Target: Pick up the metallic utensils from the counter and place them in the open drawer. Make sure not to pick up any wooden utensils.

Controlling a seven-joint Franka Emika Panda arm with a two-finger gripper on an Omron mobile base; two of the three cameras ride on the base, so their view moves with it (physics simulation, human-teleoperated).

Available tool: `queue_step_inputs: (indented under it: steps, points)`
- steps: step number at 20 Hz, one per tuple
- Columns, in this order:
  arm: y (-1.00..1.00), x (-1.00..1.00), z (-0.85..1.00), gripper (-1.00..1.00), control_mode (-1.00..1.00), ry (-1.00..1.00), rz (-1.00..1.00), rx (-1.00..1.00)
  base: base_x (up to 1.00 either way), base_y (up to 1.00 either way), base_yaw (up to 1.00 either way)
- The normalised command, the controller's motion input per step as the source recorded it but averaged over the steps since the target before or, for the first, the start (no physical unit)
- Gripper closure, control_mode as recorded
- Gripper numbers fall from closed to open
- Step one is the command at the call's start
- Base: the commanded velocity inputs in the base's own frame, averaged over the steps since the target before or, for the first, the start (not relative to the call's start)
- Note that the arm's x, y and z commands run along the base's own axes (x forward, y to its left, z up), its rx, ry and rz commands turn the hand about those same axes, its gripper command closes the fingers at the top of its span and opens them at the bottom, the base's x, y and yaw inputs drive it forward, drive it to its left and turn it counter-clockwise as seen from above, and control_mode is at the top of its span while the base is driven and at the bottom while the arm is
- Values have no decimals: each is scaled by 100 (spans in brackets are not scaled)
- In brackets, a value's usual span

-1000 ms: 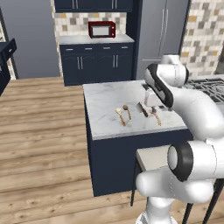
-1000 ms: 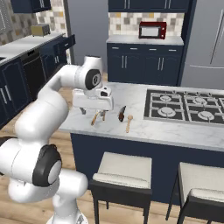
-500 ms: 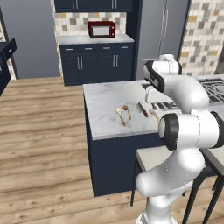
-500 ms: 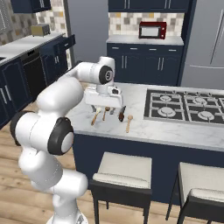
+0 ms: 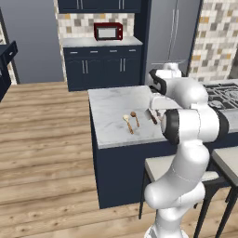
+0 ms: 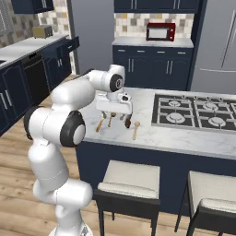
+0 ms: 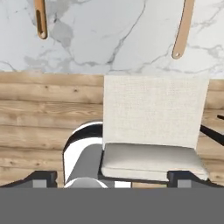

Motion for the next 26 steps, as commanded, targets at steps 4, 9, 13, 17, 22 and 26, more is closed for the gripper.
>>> queue_step_inputs:
  steps: [4, 9, 13, 17, 22, 26]
  points:
    - [0, 49, -51, -100, -100, -18, 0, 0, 0, 0, 0]
    - [-15, 59, -43, -100, -100, -23, 7, 0, 0, 0, 0]
    - [-17, 48, -47, -100, -100, -19, 8, -7, 0, 0, 0]
    - [-3, 27, -34, -100, -100, -1, 1, -13, 0, 0, 0]
    - [1, 25, -12, -100, -100, 0, 0, -8, 0, 0, 0]
    - [0, 10, 0, -100, -100, 0, 0, 0, 0, 0, 0]
